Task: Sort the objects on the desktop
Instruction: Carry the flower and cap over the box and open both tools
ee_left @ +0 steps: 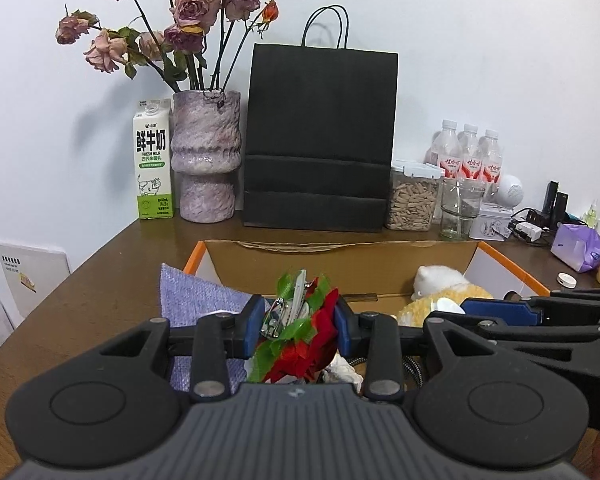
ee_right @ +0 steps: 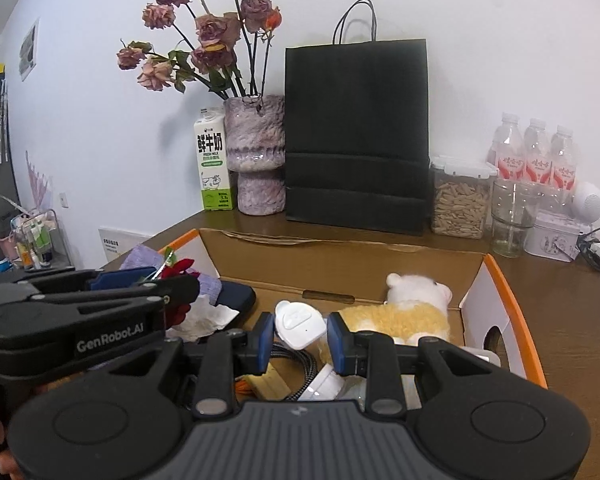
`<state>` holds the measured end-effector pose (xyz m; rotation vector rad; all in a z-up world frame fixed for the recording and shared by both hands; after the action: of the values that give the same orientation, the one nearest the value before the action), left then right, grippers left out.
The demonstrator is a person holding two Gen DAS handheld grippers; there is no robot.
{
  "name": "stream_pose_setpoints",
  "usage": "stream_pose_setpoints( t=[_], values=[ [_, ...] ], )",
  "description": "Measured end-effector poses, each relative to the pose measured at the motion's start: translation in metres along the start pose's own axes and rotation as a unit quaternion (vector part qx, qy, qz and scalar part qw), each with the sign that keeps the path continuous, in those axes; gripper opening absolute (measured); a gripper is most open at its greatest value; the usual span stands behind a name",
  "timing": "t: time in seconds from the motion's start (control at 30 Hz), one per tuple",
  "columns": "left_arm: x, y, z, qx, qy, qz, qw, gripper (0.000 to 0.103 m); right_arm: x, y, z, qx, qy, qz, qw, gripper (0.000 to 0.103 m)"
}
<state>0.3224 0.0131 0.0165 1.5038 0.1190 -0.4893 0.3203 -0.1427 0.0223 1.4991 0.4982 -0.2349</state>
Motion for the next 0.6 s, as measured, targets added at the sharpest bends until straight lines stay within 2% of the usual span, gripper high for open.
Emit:
stream_pose_setpoints(
  t=[0.17, 0.23, 0.3, 0.37, 0.4, 0.47, 0.53, 0.57, 0.6],
  values=[
    [0.0, -0.001, 0.0, 0.001, 0.006, 0.003, 1.0, 0.039, 0.0, -0.002, 0.001, 0.0, -0.006, 0.002, 1.0, 0.028],
    [-0.001, 0.0, -0.001, 0.0, 0.008, 0.006, 1.0, 0.045, -0.001, -0.002, 0.001, 0.001, -0.008, 0.005, 1.0, 0.029],
    [-0.004, 0.001, -0.001, 0.002, 0.013, 0.014, 0.9998, 0.056, -0.003, -0.001, 0.001, 0.001, -0.011, 0.007, 1.0, 0.039],
    [-0.007, 0.002, -0.001, 0.005, 0.022, 0.023, 0.9995, 0.077, -0.008, -0.001, 0.003, 0.002, -0.023, 0.018, 1.0, 0.061],
    [-0.009, 0.003, -0.001, 0.008, 0.033, 0.027, 0.999, 0.081, -0.01, 0.0, 0.004, 0.002, -0.032, 0.024, 0.999, 0.064],
    [-0.011, 0.005, -0.002, 0.01, 0.042, 0.033, 0.9985, 0.093, -0.014, 0.001, 0.008, 0.007, -0.043, 0.034, 0.998, 0.08],
    [-0.013, 0.007, -0.005, 0.002, 0.056, 0.041, 0.9976, 0.103, -0.018, 0.003, 0.013, 0.013, -0.053, 0.044, 0.998, 0.091],
    [-0.014, 0.007, -0.006, 0.001, 0.056, 0.046, 0.9973, 0.103, -0.02, 0.004, 0.015, 0.016, -0.053, 0.047, 0.997, 0.1],
    [-0.016, 0.008, -0.007, -0.001, 0.052, 0.048, 0.9975, 0.103, -0.021, 0.004, 0.016, 0.019, -0.051, 0.049, 0.997, 0.103]
  ],
)
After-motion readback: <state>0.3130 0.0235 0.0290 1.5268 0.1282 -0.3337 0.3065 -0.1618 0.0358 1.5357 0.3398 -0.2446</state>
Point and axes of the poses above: each gripper's, at about its wrist camera, not at the fingertips, and x roughly the way its jaws point, z to its right, y to its top, the point moved 2 cm from there along x, roughly the way its jaws point, and after that the axes turned 8 degrees about -y, right-handed, at the moved point
